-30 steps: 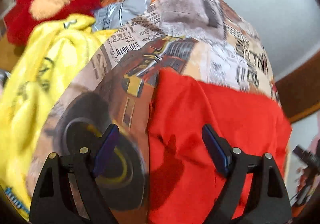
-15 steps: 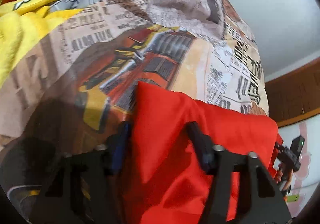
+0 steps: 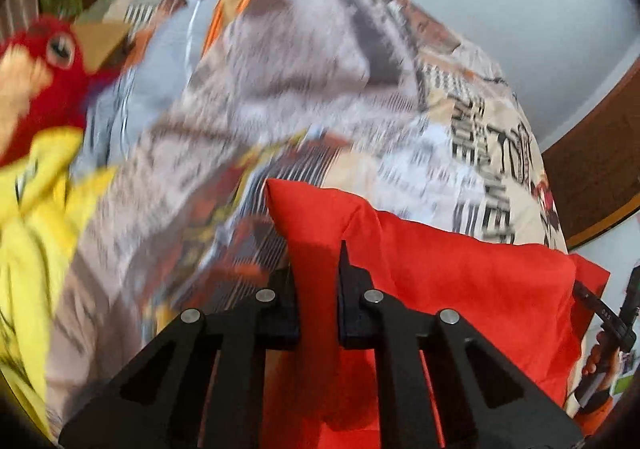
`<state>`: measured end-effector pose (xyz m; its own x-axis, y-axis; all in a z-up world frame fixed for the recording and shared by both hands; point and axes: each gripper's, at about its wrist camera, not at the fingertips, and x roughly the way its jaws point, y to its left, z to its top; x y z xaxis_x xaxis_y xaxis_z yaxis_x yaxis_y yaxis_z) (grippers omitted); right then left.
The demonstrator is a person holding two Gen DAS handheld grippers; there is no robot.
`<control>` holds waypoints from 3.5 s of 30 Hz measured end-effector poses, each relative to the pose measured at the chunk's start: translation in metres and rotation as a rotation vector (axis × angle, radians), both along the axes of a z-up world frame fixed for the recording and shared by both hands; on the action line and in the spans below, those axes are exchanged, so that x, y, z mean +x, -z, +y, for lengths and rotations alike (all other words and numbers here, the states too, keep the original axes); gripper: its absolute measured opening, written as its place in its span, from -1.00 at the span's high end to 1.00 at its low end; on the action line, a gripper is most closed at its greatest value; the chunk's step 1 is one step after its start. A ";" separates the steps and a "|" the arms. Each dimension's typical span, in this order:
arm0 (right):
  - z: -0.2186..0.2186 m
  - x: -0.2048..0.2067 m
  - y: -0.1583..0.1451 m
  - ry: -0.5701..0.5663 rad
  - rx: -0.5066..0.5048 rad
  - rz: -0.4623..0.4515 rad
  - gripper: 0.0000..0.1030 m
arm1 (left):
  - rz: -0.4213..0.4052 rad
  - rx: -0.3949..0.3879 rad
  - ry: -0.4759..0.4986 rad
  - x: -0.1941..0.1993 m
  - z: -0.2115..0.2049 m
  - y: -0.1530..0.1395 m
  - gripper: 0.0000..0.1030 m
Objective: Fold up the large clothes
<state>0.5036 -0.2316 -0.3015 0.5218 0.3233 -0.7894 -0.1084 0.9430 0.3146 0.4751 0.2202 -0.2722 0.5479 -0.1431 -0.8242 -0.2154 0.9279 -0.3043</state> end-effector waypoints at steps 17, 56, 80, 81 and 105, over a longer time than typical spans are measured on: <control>-0.001 -0.013 -0.015 0.007 -0.189 0.000 0.60 | 0.135 0.276 0.004 -0.010 -0.016 0.035 0.42; -0.004 -0.222 -0.052 -0.086 -0.239 -0.013 -0.06 | 0.125 0.160 0.114 -0.274 -0.056 0.008 -0.33; -0.032 -0.211 0.014 -0.082 0.171 0.208 0.05 | 0.254 -0.087 0.175 -0.276 -0.064 0.054 0.56; -0.030 -0.212 0.013 -0.092 0.166 0.202 0.14 | 0.267 -0.093 0.167 -0.276 -0.063 0.055 0.65; -0.009 -0.127 -0.093 -0.168 0.169 -0.118 0.70 | -0.147 -0.044 0.127 -0.145 -0.071 -0.099 0.94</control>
<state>0.3770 -0.2408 -0.2082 0.5349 0.5352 -0.6538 -0.3046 0.8439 0.4415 0.3304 0.1494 -0.1731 0.6374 -0.2534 -0.7277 -0.0471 0.9298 -0.3651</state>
